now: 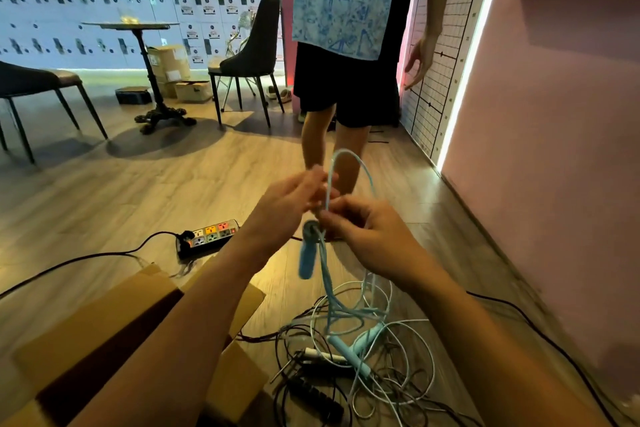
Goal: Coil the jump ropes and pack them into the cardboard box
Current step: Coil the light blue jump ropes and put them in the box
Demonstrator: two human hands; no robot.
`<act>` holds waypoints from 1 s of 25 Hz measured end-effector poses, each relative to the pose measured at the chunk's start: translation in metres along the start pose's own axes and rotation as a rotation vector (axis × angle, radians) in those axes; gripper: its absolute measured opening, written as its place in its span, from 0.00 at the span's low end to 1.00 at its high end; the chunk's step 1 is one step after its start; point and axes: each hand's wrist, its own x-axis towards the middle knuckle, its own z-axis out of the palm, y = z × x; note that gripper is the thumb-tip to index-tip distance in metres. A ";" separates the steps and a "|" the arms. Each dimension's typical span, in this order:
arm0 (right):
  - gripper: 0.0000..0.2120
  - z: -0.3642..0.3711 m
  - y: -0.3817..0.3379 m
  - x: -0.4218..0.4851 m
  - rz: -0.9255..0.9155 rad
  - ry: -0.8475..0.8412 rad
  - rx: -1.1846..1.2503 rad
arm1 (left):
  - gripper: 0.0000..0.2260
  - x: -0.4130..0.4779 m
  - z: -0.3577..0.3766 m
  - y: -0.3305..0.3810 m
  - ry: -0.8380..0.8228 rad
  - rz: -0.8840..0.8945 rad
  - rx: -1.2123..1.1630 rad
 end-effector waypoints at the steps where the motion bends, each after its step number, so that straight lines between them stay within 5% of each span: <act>1: 0.06 -0.004 -0.002 0.000 0.019 0.062 0.090 | 0.21 -0.002 0.001 -0.004 -0.080 -0.018 0.127; 9: 0.10 -0.050 0.011 0.006 0.379 0.605 0.422 | 0.17 -0.003 -0.007 -0.013 -0.169 -0.149 -0.035; 18: 0.17 -0.090 0.047 0.000 0.647 0.980 0.560 | 0.17 -0.003 -0.006 -0.024 -0.047 -0.235 0.171; 21: 0.25 -0.089 0.051 -0.005 0.777 0.780 0.634 | 0.15 -0.003 -0.004 -0.022 -0.080 -0.206 0.117; 23: 0.26 -0.077 0.046 -0.009 0.804 0.454 0.289 | 0.15 0.000 -0.003 -0.023 -0.081 -0.183 0.097; 25: 0.18 -0.064 0.040 -0.009 0.600 0.308 -0.237 | 0.16 0.003 -0.002 -0.025 -0.069 -0.161 0.084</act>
